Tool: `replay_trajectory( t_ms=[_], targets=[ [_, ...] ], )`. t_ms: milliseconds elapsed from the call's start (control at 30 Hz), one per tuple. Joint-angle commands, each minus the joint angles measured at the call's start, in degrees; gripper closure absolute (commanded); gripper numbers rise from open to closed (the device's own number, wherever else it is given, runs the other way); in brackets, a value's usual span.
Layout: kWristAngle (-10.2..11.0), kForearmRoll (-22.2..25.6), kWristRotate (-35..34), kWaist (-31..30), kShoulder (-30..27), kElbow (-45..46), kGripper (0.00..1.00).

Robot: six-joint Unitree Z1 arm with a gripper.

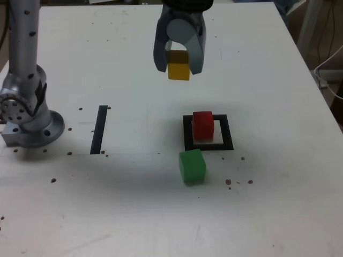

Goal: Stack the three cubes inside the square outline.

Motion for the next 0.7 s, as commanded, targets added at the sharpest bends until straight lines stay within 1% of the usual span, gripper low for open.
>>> replay_trajectory(
  t_ms=[0, 200, 467, 567, 667],
  targets=[
    [-0.6, 0.5, -1.5, 0.0, 0.2, 0.2, 0.89],
    [-2.7, -1.0, -5.3, -1.0, 1.5, -0.1, 0.89],
    [-5.4, -4.5, -9.4, -3.7, 3.4, 0.5, 0.89],
    [-6.0, -5.5, -9.6, -4.1, 4.2, 0.6, 0.89],
    [-6.1, -6.3, -9.4, -4.2, 5.2, 1.0, 0.89]
  ],
)
